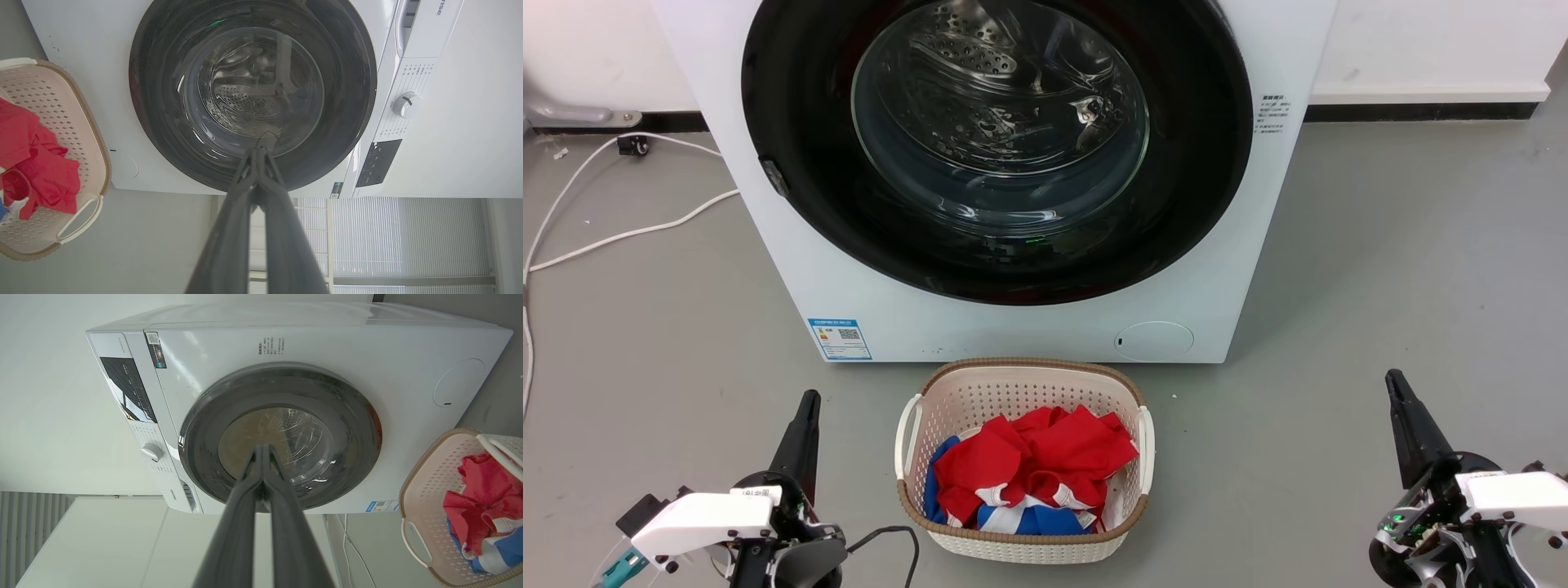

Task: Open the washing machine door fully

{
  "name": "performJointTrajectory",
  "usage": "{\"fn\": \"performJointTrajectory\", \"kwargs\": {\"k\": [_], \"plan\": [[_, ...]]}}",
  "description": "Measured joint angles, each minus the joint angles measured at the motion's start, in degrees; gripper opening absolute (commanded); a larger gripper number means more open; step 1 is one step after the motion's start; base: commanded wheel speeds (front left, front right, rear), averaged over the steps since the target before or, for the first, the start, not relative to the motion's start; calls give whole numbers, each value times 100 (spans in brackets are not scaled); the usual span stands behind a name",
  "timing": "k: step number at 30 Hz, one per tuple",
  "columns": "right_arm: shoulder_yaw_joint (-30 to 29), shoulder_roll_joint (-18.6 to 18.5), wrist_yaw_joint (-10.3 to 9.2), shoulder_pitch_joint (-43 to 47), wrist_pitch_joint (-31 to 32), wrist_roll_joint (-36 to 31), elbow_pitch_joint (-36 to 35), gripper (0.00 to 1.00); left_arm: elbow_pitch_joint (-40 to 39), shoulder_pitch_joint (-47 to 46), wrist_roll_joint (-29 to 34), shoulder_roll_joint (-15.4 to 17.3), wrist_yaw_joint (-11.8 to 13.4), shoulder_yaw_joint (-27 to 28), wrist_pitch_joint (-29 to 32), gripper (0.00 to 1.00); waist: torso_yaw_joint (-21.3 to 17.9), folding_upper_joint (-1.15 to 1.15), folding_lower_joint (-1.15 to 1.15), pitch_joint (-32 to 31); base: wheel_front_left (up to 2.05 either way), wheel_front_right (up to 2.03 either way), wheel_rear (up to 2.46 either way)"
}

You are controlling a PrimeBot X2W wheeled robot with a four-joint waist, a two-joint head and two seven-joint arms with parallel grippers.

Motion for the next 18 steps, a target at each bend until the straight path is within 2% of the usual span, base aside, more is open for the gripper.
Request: {"fn": "performJointTrajectory", "kwargs": {"k": [18], "plan": [[-29,21,0,-5,11,-24,2,0,1,-1,18,-23,0,33,20,0,0,0,0,0,0,0,0]]}}
